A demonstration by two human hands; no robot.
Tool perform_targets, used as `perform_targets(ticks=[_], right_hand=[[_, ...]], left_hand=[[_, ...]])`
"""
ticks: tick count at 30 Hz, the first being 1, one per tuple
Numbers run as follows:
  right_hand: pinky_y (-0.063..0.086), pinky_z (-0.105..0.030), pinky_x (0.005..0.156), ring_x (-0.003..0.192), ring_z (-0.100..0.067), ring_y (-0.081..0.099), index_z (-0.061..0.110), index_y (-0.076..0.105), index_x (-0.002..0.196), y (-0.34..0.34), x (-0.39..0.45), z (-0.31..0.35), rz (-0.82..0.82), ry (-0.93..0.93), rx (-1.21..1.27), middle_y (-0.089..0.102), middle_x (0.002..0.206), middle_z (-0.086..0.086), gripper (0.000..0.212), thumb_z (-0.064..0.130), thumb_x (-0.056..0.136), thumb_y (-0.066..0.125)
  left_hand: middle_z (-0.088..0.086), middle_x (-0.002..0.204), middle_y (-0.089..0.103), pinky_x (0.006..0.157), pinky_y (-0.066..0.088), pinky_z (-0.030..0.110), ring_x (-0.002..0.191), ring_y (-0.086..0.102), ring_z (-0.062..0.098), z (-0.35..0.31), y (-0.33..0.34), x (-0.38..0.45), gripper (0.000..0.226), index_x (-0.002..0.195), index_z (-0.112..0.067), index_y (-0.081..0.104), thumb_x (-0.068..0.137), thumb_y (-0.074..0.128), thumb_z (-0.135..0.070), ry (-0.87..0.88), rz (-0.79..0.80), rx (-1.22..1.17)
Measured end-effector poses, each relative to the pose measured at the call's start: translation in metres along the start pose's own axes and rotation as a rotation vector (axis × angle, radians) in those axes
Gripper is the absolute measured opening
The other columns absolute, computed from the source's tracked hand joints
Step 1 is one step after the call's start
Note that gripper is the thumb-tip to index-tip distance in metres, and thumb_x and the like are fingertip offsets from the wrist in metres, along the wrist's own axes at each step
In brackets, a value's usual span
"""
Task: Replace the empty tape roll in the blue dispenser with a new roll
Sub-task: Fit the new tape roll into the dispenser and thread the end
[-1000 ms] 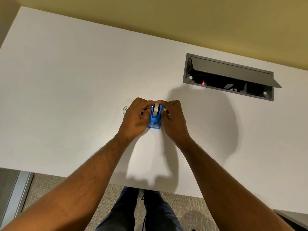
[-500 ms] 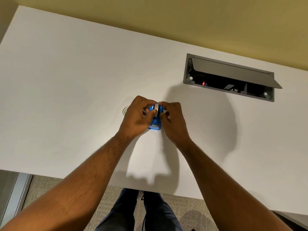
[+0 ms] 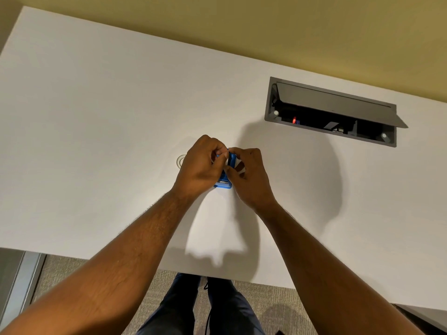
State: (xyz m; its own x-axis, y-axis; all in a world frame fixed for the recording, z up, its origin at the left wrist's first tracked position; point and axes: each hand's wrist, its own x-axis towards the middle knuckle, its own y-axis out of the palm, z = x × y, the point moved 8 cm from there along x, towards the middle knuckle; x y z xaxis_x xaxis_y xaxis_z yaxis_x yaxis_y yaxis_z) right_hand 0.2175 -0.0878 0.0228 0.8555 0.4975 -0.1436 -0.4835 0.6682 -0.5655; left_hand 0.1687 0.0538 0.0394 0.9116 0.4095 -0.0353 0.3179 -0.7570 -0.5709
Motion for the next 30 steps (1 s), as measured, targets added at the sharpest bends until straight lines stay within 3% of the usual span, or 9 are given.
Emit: perform_targets(ticks=[4,9,12,17,22,24,26,28,30], right_hand=[[0.042,0.004,0.070,0.095,0.019,0.052,0.036,0.054,0.118,0.000,0.002,-0.001,-0.021,-0.010,-0.041,0.044,0.112,0.011,0.028,0.034,0.092,0.063],[0.041,0.004,0.065,0.093,0.023,0.050,0.035,0.056,0.122,0.001,0.005,0.000,-0.017,-0.027,-0.107,0.040,0.111,0.014,0.033,0.029,0.091,0.066],[0.041,0.000,0.060,0.083,0.015,0.055,0.035,0.057,0.122,0.001,0.005,0.001,-0.011,-0.023,-0.130,0.038,0.110,0.015,0.033,0.028,0.091,0.066],[0.039,-0.002,0.062,0.076,0.006,0.055,0.036,0.057,0.124,0.001,0.003,0.002,0.003,-0.035,-0.144,0.039,0.112,0.014,0.034,0.028,0.093,0.066],[0.038,-0.002,0.065,0.085,-0.004,0.056,0.032,0.058,0.128,0.001,0.004,0.004,0.020,-0.027,-0.155,0.042,0.116,0.009,0.034,0.027,0.095,0.065],[0.036,-0.001,0.063,0.084,-0.005,0.056,0.032,0.057,0.129,0.000,0.004,0.005,0.026,-0.034,-0.177,0.042,0.116,0.008,0.034,0.028,0.096,0.064],[0.035,-0.001,0.062,0.083,-0.003,0.055,0.033,0.056,0.129,0.000,0.004,0.006,0.033,-0.038,-0.194,0.042,0.117,0.008,0.034,0.030,0.096,0.063],[0.035,-0.001,0.062,0.082,-0.003,0.055,0.034,0.054,0.129,0.001,0.004,0.005,0.039,-0.035,-0.208,0.042,0.118,0.008,0.034,0.031,0.096,0.063],[0.033,0.000,0.062,0.081,-0.003,0.055,0.035,0.053,0.129,0.002,0.004,0.005,0.037,-0.034,-0.222,0.040,0.116,0.011,0.034,0.032,0.096,0.062]], left_hand=[[-0.007,0.090,0.062,0.069,0.042,0.011,0.086,0.058,0.007,0.000,0.006,0.003,0.014,0.084,-0.023,0.060,0.097,0.058,-0.018,-0.036,0.052,0.021],[0.006,0.092,0.065,0.077,0.054,0.039,0.087,0.062,0.021,-0.004,0.009,0.007,0.019,0.085,-0.014,0.059,0.101,0.049,-0.016,-0.062,0.110,0.048],[0.010,0.093,0.065,0.081,0.053,0.048,0.089,0.061,0.026,-0.008,0.010,0.005,0.022,0.084,-0.012,0.058,0.101,0.045,-0.019,-0.041,0.145,0.040],[0.004,0.092,0.059,0.066,0.050,0.031,0.085,0.059,0.023,-0.005,0.013,-0.003,0.041,0.085,-0.016,0.054,0.081,0.030,-0.050,-0.076,0.174,0.028],[0.003,0.089,0.059,0.069,0.054,0.044,0.081,0.061,0.026,-0.003,0.014,-0.012,0.039,0.087,-0.016,0.053,0.077,0.036,-0.049,-0.091,0.164,0.012],[0.006,0.087,0.060,0.068,0.051,0.040,0.078,0.058,0.026,-0.004,0.013,-0.015,0.040,0.086,-0.012,0.054,0.081,0.035,-0.046,-0.087,0.136,-0.021],[0.005,0.085,0.060,0.065,0.046,0.028,0.074,0.054,0.017,-0.006,0.013,-0.020,0.042,0.085,-0.009,0.055,0.079,0.034,-0.045,-0.085,0.121,-0.044],[-0.004,0.076,0.057,0.056,0.041,0.016,0.069,0.053,0.004,-0.005,0.013,-0.024,0.027,0.082,-0.014,0.055,0.076,0.040,-0.035,-0.127,0.116,-0.090],[-0.013,0.074,0.056,0.058,0.043,0.007,0.070,0.055,-0.010,-0.003,0.014,-0.030,0.024,0.084,-0.018,0.055,0.074,0.042,-0.035,-0.163,0.099,-0.135]])
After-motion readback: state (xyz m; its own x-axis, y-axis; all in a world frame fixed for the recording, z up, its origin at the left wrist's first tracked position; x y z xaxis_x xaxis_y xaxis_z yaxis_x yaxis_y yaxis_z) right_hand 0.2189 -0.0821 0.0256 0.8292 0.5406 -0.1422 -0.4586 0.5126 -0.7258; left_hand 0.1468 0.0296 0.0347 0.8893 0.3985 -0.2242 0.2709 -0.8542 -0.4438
